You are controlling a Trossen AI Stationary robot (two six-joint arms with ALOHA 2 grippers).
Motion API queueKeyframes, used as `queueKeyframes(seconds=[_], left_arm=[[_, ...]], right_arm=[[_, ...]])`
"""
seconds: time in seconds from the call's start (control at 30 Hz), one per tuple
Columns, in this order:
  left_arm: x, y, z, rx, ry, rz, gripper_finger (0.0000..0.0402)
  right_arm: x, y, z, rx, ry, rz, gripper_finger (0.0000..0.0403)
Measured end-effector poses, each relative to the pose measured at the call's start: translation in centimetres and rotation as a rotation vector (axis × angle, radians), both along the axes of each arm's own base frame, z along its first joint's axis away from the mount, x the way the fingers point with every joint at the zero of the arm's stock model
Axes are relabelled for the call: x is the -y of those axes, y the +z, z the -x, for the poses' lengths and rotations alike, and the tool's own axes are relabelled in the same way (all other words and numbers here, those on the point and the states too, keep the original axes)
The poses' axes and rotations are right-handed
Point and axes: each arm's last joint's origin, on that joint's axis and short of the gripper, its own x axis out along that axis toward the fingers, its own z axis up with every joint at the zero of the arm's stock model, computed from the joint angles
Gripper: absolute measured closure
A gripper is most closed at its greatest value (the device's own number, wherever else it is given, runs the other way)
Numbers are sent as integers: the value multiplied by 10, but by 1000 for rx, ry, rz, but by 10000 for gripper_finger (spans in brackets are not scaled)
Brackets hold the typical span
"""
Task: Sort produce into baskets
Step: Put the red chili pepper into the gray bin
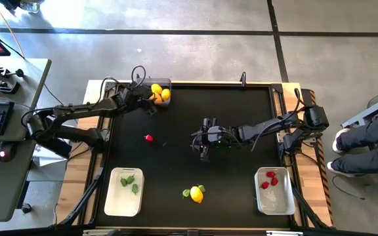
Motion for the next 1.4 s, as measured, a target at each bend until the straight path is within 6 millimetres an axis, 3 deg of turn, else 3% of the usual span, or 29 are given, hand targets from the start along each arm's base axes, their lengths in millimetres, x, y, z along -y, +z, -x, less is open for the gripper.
queueKeyframes(seconds=[0.2,0.37,0.43,0.7,0.93,1.13,1.4], left_arm=[[9,1,-2,69,-118,-6,279],[39,-4,9,251,-312,-76,375],[52,-7,17,322,-386,-82,395],[89,-12,43,502,-587,-63,397],[105,-10,57,582,-669,-81,401],[110,-18,66,594,-679,-63,401],[112,-20,68,576,-716,-59,401]], right_arm=[[0,-1,-1,6,-12,-19,187],[-1,-17,-10,18,-16,-27,201],[-1,-26,-17,47,-15,-29,217],[-3,-46,-35,199,45,-65,288],[-1,-47,-52,251,30,-107,300],[-2,-51,-90,203,22,-104,277],[10,-50,-150,150,-40,-126,188]])
